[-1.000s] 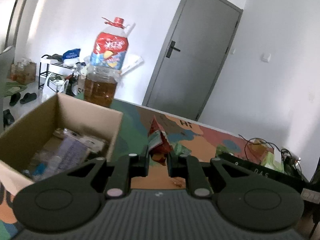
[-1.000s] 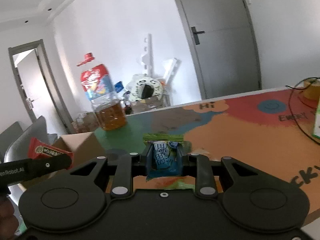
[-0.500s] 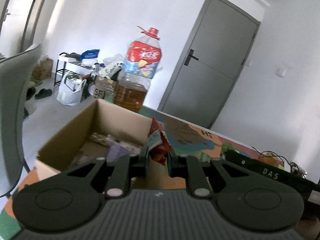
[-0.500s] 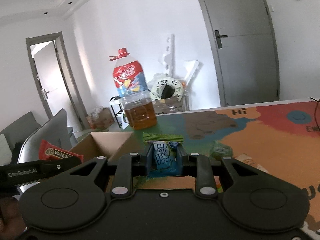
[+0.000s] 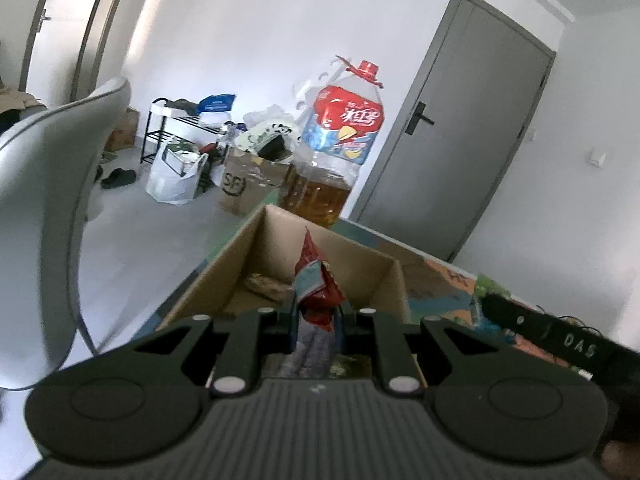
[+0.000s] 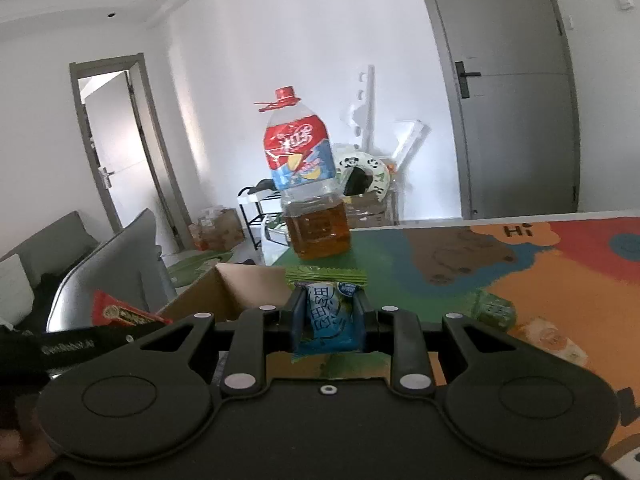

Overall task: Organize snacks
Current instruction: 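Carry both snacks over the box and release them inside, then move both open grippers back toward the remaining snacks on the mat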

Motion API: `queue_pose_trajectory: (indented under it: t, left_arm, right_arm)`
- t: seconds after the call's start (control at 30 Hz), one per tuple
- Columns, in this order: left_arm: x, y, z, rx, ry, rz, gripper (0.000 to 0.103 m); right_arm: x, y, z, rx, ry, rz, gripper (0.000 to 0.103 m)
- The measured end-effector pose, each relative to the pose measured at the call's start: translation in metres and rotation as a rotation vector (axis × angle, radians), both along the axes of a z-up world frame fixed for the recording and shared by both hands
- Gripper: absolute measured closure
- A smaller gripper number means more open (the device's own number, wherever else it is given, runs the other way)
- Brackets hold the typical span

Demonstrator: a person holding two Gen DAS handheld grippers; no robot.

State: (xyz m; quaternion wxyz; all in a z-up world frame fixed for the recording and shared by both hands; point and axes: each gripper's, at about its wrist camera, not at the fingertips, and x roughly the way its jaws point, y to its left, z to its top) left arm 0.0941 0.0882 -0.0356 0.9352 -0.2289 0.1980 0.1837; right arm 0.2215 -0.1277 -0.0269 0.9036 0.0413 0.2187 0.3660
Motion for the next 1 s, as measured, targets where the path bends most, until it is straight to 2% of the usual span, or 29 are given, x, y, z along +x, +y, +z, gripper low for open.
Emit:
queue_pose_trajectory:
  t: [0.13, 0.23, 0.37, 0.57, 0.67, 0.73, 0.8, 0.87, 0.93, 1.0]
  left_arm:
    - [-0.001, 0.006, -0.002, -0.009, 0.034, 0.021, 0.086]
    - [-0.003, 0.010, -0.001, -0.010, 0.044, 0.040, 0.081]
    - [-0.010, 0.015, 0.001, -0.019, 0.035, 0.068, 0.066]
    - [-0.017, 0.015, 0.003, -0.021, 0.035, 0.071, 0.053]
    - [-0.019, 0.015, 0.005, -0.025, 0.034, 0.073, 0.044]
    - [-0.021, 0.013, 0.006, -0.023, 0.035, 0.070, 0.037]
    - [-0.021, 0.010, 0.007, -0.023, 0.040, 0.061, 0.029]
    - [-0.021, 0.007, 0.008, -0.019, 0.043, 0.060, 0.027]
    - [-0.021, 0.003, 0.009, -0.012, 0.044, 0.058, 0.024]
    - [-0.020, -0.002, 0.009, -0.002, 0.051, 0.058, 0.020]
  right_arm:
    - [-0.005, 0.011, 0.002, 0.003, -0.002, 0.032, 0.077]
    - [-0.009, 0.021, 0.003, 0.003, -0.002, 0.061, 0.077]
    - [-0.015, 0.031, 0.005, 0.002, 0.003, 0.096, 0.077]
    - [-0.026, 0.041, 0.008, -0.014, 0.020, 0.145, 0.074]
    - [-0.030, 0.041, 0.009, -0.022, 0.021, 0.154, 0.060]
    - [-0.032, 0.039, 0.012, -0.022, 0.008, 0.147, 0.043]
    - [-0.032, 0.035, 0.014, -0.019, -0.001, 0.131, 0.040]
    - [-0.031, 0.029, 0.015, -0.016, 0.006, 0.117, 0.034]
    - [-0.030, 0.022, 0.015, -0.018, 0.005, 0.090, 0.014]
    - [-0.030, 0.016, 0.014, -0.025, -0.005, 0.066, 0.000]
